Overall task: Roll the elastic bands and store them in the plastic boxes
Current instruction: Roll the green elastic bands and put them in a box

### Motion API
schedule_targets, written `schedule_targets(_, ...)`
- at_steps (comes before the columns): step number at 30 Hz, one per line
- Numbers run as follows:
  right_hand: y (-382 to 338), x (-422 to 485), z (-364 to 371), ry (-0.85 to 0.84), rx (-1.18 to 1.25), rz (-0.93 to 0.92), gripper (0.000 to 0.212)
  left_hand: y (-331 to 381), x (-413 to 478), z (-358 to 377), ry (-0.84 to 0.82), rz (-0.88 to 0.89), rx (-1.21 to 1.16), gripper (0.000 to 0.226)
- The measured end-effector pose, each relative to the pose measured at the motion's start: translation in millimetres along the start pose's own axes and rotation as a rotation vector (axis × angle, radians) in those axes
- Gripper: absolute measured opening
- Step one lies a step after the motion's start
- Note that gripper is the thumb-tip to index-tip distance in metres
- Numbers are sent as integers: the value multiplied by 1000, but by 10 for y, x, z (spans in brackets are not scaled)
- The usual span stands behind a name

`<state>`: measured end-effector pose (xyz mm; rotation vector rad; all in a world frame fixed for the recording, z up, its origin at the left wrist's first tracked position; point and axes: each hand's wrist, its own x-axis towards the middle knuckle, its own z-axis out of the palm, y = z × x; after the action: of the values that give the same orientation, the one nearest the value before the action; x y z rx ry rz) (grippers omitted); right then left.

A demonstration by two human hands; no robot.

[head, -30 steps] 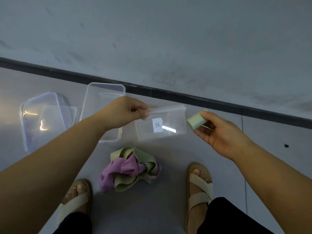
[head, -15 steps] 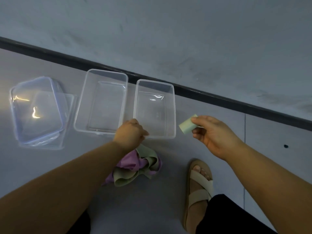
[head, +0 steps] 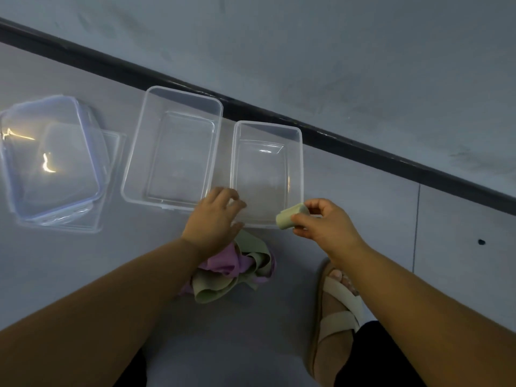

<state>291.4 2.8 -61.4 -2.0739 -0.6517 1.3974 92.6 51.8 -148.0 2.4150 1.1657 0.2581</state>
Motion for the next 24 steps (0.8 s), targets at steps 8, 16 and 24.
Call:
schedule_targets(8,61,360,575,60,-238,-144,26,15,106,-23,-90,-784,-645,26)
schedule_targets(16,169,635,858,-32,-569,-218,28,-64,141,57,-96,-820,-734,15)
schedule_targets(24,206,699,926,-49,-737,-272,21,-40,152,38,-80,-837,-809,14)
